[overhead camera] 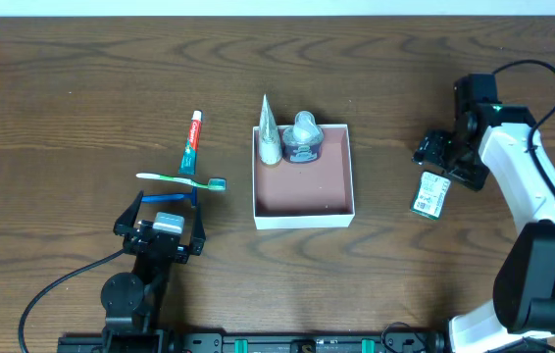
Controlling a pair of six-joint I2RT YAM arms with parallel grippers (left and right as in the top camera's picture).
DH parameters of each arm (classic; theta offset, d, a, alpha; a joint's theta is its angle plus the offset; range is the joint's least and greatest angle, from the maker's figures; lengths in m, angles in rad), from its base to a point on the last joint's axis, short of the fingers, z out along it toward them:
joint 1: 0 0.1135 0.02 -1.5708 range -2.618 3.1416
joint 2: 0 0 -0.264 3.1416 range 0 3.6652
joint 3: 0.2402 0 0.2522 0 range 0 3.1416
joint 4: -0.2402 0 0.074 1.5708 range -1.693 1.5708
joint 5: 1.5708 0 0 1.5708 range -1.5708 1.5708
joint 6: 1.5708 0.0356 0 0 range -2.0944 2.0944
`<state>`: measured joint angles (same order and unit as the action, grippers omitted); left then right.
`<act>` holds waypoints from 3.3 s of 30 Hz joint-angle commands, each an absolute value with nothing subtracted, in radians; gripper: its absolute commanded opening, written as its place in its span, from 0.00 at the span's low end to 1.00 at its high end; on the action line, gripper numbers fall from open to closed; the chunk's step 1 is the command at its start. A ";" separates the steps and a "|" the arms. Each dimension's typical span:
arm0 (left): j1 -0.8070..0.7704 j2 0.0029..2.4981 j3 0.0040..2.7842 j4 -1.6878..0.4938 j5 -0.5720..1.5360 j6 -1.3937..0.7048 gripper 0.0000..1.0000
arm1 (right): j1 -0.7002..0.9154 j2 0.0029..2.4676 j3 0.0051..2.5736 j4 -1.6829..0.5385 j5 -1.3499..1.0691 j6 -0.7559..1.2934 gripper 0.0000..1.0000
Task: Pack container
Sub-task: 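Move the right gripper to the green soap box and grasp it, then carry the soap box left and lower it into the box front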
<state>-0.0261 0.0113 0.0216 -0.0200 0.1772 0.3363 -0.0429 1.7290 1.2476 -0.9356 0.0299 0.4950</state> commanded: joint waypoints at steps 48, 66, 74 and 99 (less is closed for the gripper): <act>-0.021 0.010 0.004 -0.052 0.191 0.327 0.98 | -0.071 1.737 0.888 -0.516 -0.084 0.370 0.39; -0.021 0.010 0.004 -0.052 0.191 0.327 0.98 | -0.071 1.737 0.890 -0.534 -0.221 0.166 0.41; -0.021 0.010 0.004 -0.052 0.191 0.327 0.98 | -0.071 1.698 0.995 -0.633 -0.313 0.151 0.42; -0.021 0.010 0.004 -0.052 0.191 0.327 0.98 | 0.264 1.578 1.178 -0.421 -0.398 0.487 0.43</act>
<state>-0.0261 0.0113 0.0216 -0.0200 0.1772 0.3367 0.2276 1.5646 1.1679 -0.4339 -0.4984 0.3901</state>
